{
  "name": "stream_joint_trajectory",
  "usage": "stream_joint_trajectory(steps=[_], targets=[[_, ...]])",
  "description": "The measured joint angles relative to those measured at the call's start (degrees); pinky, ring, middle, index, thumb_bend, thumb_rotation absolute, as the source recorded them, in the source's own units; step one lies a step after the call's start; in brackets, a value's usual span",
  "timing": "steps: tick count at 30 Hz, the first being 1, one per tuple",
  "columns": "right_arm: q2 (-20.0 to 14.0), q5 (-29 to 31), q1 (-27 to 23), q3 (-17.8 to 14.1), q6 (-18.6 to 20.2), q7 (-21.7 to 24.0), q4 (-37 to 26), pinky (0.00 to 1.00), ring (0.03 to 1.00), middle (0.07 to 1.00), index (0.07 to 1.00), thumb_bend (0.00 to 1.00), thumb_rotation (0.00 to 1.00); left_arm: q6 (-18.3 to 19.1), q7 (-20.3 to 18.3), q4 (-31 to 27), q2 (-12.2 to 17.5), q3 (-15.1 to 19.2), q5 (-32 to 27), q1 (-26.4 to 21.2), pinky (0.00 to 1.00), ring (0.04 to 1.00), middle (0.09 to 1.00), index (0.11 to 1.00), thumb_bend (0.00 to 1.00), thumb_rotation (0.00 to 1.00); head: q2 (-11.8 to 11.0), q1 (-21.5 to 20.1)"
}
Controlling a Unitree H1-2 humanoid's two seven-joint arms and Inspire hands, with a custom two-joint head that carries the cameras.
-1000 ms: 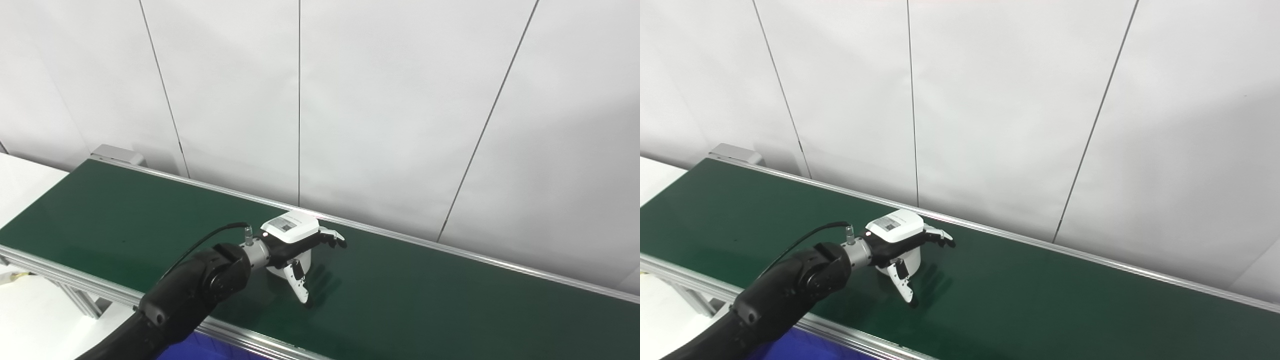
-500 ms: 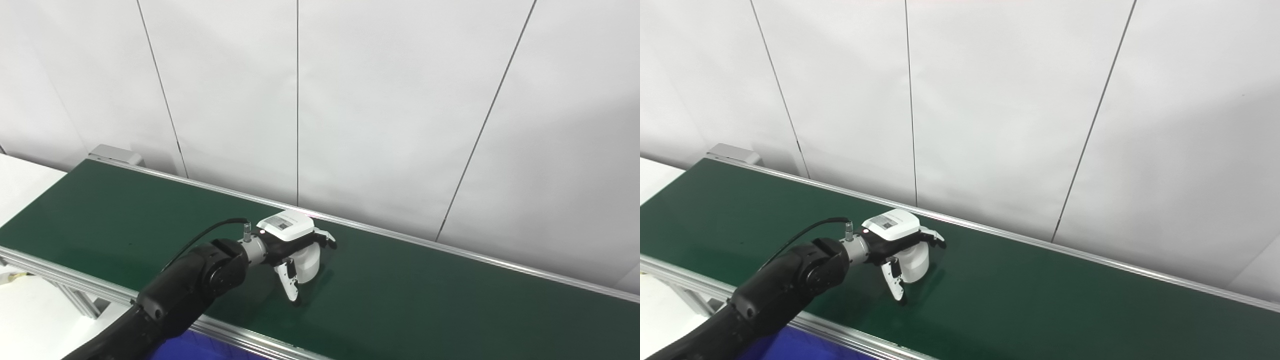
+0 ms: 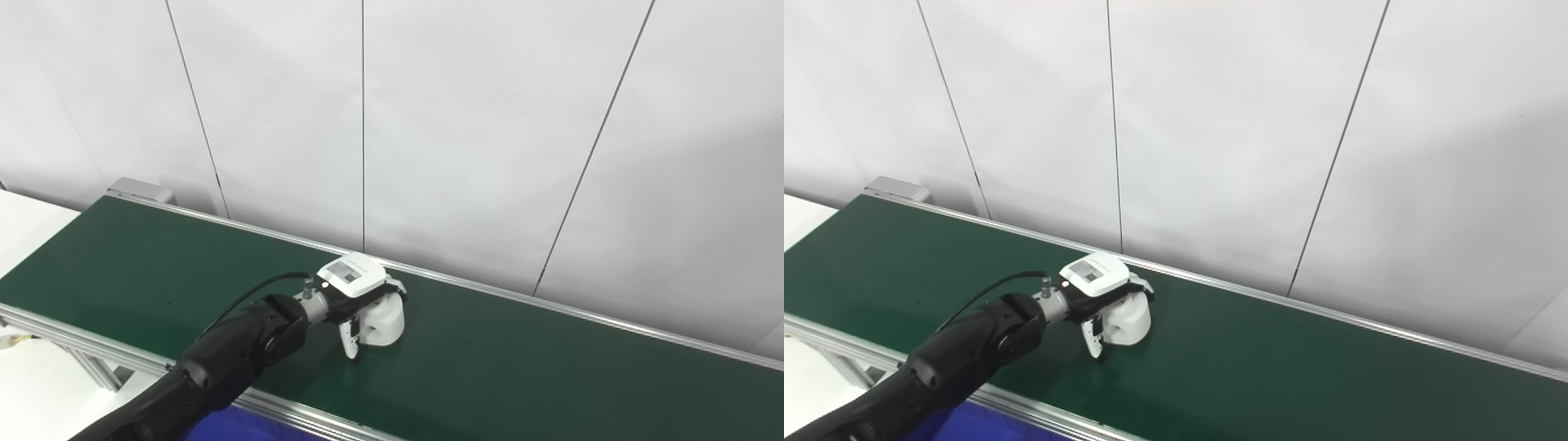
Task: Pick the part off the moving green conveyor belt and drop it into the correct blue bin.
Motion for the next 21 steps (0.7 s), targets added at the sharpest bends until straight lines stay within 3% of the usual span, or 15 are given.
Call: stream_joint_trajectory(steps=[2, 3, 4, 7, 11, 21], targets=[[0.01, 0.01, -0.01, 0.12, 0.0, -0.01, -0.03, 0.67, 0.789, 0.833, 0.81, 0.88, 0.91, -0.86, 5.03, 2.08, -0.83, -0.38, 0.66, -0.04, 0.53, 0.602, 0.665, 0.637, 0.92, 0.0, 0.09, 0.0], [0.02, 0.03, -0.01, 0.17, 0.0, 0.0, -0.03, 0.67, 0.791, 0.834, 0.811, 0.87, 0.91, -0.87, 6.55, 2.66, -1.16, -0.44, 0.74, -0.05, 0.52, 0.595, 0.661, 0.633, 0.91, 0.0, 0.09, 0.0], [0.03, 0.03, 0.01, 0.21, 0.0, 0.0, -0.07, 0.67, 0.791, 0.831, 0.806, 0.87, 0.91, -0.88, 7.84, 3.13, -1.38, -0.63, 0.77, -0.07, 0.48, 0.55, 0.625, 0.551, 0.68, 0.03, 0.17, -0.09], [-0.07, -0.01, 0.26, 0.44, 0.0, -0.22, -0.36, 0.68, 0.796, 0.832, 0.809, 0.87, 0.92, -1.6, 9.59, 3.96, -1.51, -0.96, 0.35, -0.14, 0.4, 0.462, 0.52, 0.488, 0.54, 0.0, 0.18, -0.26], [-0.33, -0.14, 0.61, 1.02, 0.0, -1.23, -1.25, 0.68, 0.795, 0.834, 0.817, 0.85, 0.92, -2.07, 9.64, 3.97, -1.58, -1.36, -0.77, -0.06, 0.34, 0.401, 0.483, 0.491, 0.52, 0.0, 0.18, -0.26], [-0.59, -0.48, 0.6, 1.92, 0.0, -1.95, -1.36, 0.66, 0.783, 0.83, 0.809, 0.86, 0.91, -1.96, 7.44, 2.84, -2.13, -1.44, -2.18, 0.2, 0.32, 0.397, 0.477, 0.49, 0.52, 0.0, 0.18, -0.35]])
